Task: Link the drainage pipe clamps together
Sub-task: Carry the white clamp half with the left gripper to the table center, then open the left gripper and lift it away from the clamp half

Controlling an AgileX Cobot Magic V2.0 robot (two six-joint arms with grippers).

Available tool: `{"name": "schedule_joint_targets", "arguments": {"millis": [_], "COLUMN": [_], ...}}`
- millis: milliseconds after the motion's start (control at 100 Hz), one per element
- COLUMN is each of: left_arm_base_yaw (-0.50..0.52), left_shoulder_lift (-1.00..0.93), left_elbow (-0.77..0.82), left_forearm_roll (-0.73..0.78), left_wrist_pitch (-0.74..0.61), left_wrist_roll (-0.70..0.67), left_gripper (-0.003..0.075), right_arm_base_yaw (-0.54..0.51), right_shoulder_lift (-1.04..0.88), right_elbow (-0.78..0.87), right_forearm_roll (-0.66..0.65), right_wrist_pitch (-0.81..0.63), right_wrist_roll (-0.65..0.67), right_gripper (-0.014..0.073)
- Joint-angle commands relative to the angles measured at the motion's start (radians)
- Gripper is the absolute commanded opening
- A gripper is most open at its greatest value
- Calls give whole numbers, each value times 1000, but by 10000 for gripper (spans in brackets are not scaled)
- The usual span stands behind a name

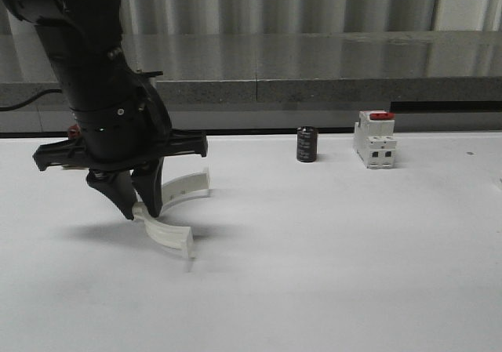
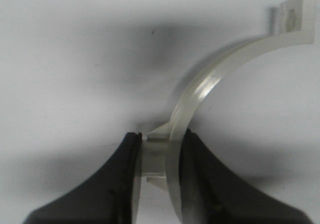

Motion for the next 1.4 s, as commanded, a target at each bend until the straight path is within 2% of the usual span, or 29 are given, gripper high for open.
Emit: {"name": "schedule_joint_targets", "arguments": {"millis": [0,120,240,380,500,570,720,940,1190,1390], "left_arm_base_yaw": [-13,-15,-15,-15,-15,-15,-15,20,203,410], "left_shoulder_lift": [-37,-24,-19,-17,-23,-40,-116,-339,-570,-770], "left_elbow": [-29,-29,-29,-29,-29,-31,-31,-16,23,184], "left_forearm_roll": [-5,-5,-5,-5,-3,10,47,100,77,-116], "left_wrist_pitch": [-28,-26,-25,-17,-17,-27,-34,-77,-59,-84], "left_wrist_roll": [-14,-14,-14,-14,-11,-11,37,118,303,506], "left_gripper": [-20,-15,59,252,482,557,566,566,566,566], "right_arm_base_yaw": [-6,-6,-6,-6,-6,-6,-6,-6,-6,-6], "right_shoulder_lift": [-15,-15,-15,-15,-15,-15,-15,-15,-15,-15], "right_elbow": [-16,-16,-16,-16,-16,-16,-16,-16,-16,-16], "right_forearm_roll": [-2,-2,-2,-2,-2,-2,-2,-2,-2,-2], "right_wrist_pitch": [-81,-81,-81,-81,-81,-81,-81,-81,-81,-81], "right_wrist_roll": [-10,-10,-10,-10,-10,-10,-10,-10,-10,-10], "right_gripper": [-68,-68,-68,-68,-68,-68,-68,-68,-68,-68]}}
